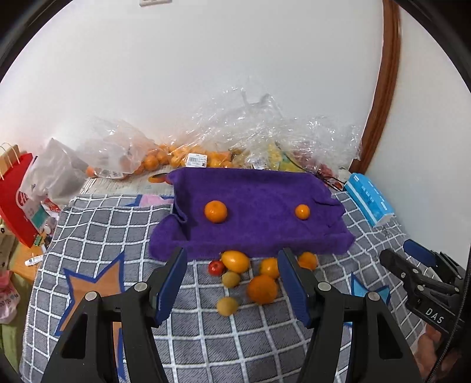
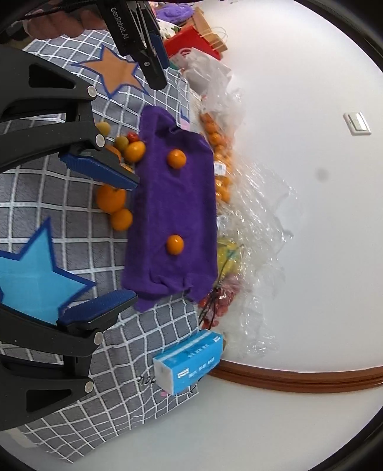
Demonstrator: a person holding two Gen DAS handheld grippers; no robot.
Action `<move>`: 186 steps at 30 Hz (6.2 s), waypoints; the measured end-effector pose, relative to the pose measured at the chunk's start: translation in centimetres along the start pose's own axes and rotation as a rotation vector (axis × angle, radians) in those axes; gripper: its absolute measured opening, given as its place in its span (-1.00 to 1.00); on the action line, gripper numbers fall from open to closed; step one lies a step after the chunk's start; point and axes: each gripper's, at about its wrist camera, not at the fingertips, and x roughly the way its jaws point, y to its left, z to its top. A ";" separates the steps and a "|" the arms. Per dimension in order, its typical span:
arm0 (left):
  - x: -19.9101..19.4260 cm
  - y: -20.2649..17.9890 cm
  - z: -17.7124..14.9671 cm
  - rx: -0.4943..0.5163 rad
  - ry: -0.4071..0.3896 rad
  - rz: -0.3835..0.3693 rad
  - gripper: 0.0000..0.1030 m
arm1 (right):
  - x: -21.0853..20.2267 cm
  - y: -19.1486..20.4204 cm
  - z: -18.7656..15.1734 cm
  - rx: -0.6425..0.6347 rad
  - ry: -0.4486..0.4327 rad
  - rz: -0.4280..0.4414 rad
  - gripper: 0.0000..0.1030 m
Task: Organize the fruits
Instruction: 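Withdraw both tools from the towel back toward the fruit cluster, then close the left tool on the brown kiwi-like fruit, then grasp an orange with the right tool while the left tool holds the kiwi, then lift and carry the orange and kiwi over the purple towel with both tools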
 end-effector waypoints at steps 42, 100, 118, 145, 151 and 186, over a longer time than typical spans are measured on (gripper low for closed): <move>7.4 3.9 -6.0 -0.064 0.185 -0.070 0.17 | 8.3 0.8 -4.0 -0.026 0.106 0.015 -0.17; 11.2 5.2 -6.1 -0.088 0.160 -0.126 -0.48 | 14.5 -0.9 -2.3 -0.025 0.198 0.151 -0.32; 11.1 5.1 -6.1 -0.094 0.160 -0.140 -0.48 | 12.4 -1.5 -3.5 -0.069 0.207 0.057 -0.45; 10.9 4.8 -6.2 -0.078 0.158 -0.150 -0.48 | 13.8 0.1 -4.9 -0.121 0.194 -0.059 -0.28; 10.7 4.7 -6.3 -0.071 0.140 -0.152 -0.48 | 13.7 0.5 -4.7 -0.132 0.173 -0.069 -0.37; 5.1 2.0 0.9 -0.045 0.002 -0.113 -0.48 | 5.3 0.0 0.9 -0.034 -0.031 -0.045 -0.37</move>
